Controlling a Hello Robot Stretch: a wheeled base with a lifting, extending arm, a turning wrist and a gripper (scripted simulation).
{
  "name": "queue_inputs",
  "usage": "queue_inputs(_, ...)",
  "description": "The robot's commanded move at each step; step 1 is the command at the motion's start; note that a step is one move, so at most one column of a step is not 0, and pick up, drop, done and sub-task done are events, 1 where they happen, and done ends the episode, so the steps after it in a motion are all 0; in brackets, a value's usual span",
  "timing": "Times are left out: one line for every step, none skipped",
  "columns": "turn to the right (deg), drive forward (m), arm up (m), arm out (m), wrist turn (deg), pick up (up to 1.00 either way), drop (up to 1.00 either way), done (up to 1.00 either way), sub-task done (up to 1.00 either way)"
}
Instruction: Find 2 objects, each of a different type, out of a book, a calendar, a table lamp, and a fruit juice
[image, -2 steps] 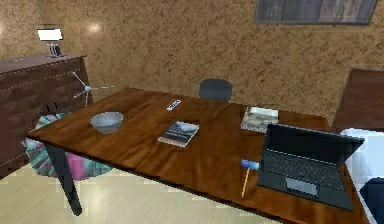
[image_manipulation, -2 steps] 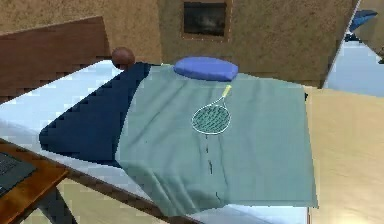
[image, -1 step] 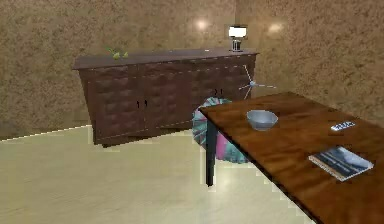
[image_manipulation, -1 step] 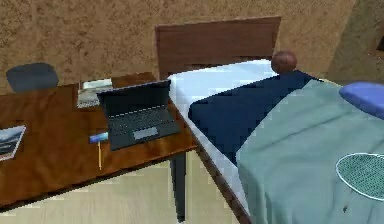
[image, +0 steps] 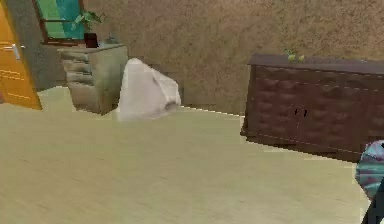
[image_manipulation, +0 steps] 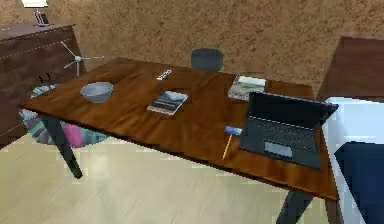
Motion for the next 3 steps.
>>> queue_inputs(-45.0, 0.00, 0.00, 0.00, 0.0, 0.00, 0.00, 0.00, 0.00)
queue_inputs(-9.0, 0.00, 0.00, 0.00, 0.0, 0.00, 0.00, 0.00, 0.00)
queue_inputs(0.0, 1.00, 0.00, 0.00, 0.0, 0.00, 0.00, 0.00, 0.00)
